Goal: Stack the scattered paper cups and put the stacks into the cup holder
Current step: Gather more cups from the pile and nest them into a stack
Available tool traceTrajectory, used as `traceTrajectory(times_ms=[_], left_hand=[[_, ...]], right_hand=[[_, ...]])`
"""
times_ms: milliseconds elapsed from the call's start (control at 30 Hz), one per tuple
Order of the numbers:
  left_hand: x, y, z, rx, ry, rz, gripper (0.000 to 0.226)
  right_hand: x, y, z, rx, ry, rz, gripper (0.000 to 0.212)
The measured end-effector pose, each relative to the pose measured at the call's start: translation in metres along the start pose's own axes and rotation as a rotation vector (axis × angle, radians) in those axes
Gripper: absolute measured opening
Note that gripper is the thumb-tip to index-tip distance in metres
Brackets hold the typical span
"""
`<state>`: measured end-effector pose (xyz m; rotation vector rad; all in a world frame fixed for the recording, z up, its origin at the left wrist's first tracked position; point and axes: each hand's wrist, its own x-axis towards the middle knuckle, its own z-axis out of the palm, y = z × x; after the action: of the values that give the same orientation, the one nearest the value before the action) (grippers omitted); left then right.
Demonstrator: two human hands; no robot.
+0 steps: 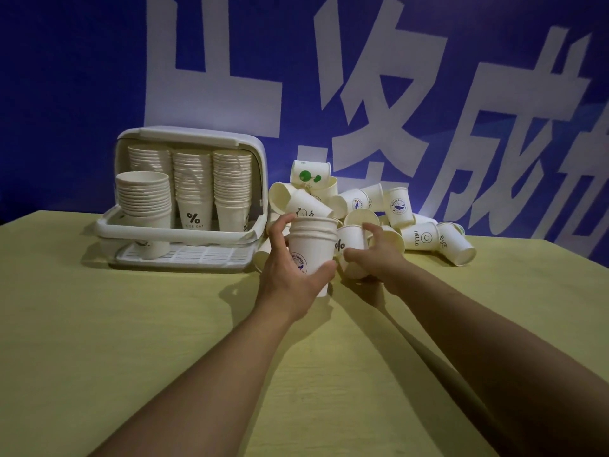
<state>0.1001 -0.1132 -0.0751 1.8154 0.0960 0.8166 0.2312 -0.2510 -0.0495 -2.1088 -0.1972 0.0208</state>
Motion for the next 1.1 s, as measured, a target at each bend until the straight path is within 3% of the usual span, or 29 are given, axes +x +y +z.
traceTrajectory(times_ms=[233,300,500,633,767,933,1100], left_hand=[[-0.007,0.001,0.004,0.013,-0.297,0.030,0.087],[-0.009,0.004,0.008,0.034,-0.350,0.034,0.089],[-0.010,0.001,0.010,-0.018,-0.249,0.018,0.093],[-0.008,-0.002,0.001,-0.025,-0.190,-0.011,0.112],[-0.008,0.000,-0.001,0.033,-0.148,-0.025,0.095],[-0.008,0.002,0.003,-0.002,-0.088,-0.001,0.085],[-0.012,0.013,0.020,-0.057,-0.133,-0.036,0.083]], right_hand=[[-0.034,0.011,-0.040,0.629,0.208,-0.225,0.081],[-0.047,0.007,-0.044,0.682,0.211,-0.317,0.076],[-0.073,-0.001,-0.011,0.559,0.019,-0.392,0.025],[-0.078,0.001,0.000,0.476,-0.043,-0.441,0.024],[-0.075,0.004,-0.003,0.442,-0.061,-0.441,0.026],[-0.064,0.013,-0.011,0.210,0.076,-0.475,0.030],[-0.024,0.022,-0.060,-0.041,0.190,-0.287,0.031]])
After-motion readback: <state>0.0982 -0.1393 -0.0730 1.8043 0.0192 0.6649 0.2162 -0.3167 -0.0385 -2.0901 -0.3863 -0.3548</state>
